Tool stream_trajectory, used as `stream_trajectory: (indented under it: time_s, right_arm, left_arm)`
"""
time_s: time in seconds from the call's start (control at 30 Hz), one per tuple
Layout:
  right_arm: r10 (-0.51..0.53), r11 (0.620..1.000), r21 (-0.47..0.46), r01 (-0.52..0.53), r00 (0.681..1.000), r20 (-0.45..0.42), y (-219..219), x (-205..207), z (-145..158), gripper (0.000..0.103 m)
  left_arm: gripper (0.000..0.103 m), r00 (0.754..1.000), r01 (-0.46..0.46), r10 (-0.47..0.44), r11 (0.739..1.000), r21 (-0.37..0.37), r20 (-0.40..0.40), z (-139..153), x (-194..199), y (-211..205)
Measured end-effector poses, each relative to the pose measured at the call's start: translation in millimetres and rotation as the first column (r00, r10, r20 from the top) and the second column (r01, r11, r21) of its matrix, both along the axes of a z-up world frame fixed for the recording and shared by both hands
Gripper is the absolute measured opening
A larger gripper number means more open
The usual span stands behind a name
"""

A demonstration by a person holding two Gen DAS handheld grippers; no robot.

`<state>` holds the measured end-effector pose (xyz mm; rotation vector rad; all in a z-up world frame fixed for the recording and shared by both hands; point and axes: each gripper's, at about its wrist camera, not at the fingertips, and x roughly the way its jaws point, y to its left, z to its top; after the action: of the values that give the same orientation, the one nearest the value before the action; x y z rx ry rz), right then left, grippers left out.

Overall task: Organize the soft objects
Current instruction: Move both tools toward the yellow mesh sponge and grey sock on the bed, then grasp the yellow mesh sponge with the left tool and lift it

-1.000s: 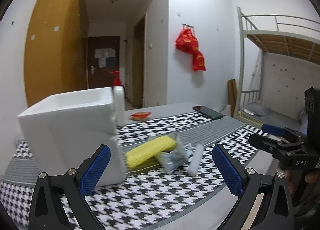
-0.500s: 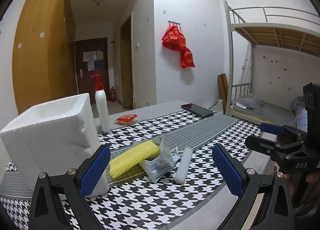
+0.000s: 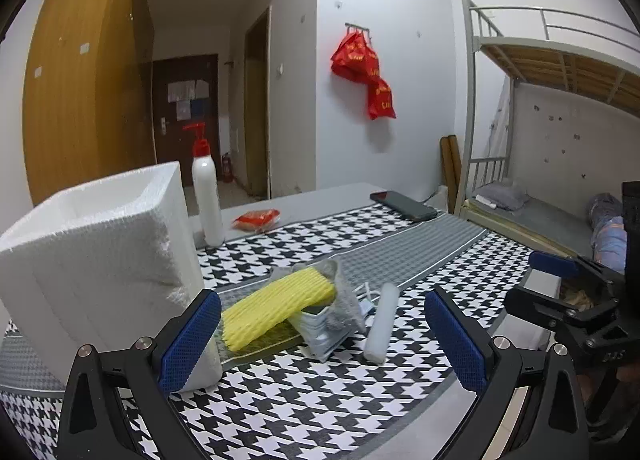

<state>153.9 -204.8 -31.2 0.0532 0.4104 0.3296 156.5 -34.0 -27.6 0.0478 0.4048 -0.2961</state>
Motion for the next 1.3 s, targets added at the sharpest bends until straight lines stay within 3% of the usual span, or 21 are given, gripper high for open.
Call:
stream_trajectory:
  time_s: [0.47, 0.8, 0.9, 1.1, 1.3]
  right_arm:
    - [0.039, 0.999, -0.021, -0.04, 0.998, -0.051, 14.4, 22.8, -10.6, 0.103]
    - [0.069, 0.997, -0.026, -0.071, 0.995, -0.076, 24.6, 35.9, -14.7, 0.103]
    - [0.071, 0.997, -0.027, -0.074, 0.994, -0.086, 25.8, 38.6, -17.0, 0.103]
    - [0.073, 0.997, -0.019, -0.076, 0.992, -0.099, 24.2, 42.4, -18.9, 0.103]
    - [0.081, 0.997, -0.01, -0.082, 0.991, -0.11, 23.6, 46.9, -20.4, 0.103]
  left_arm:
    - [0.102, 0.997, -0.041, 0.042, 0.999, 0.014, -0.071, -11.1, 32.4, 16.0]
    - [0.102, 0.987, -0.122, 0.127, 0.991, 0.05, -0.096, -14.1, 51.6, 32.2]
    - [0.09, 0.986, -0.077, 0.089, 0.993, 0.094, -0.142, -21.8, 56.9, 25.5]
    - [0.083, 0.976, -0.069, 0.105, 0.981, 0.184, -0.191, -37.8, 68.3, 16.6]
    - [0.071, 0.963, -0.037, 0.094, 0.974, 0.222, -0.251, -45.9, 79.2, 12.9]
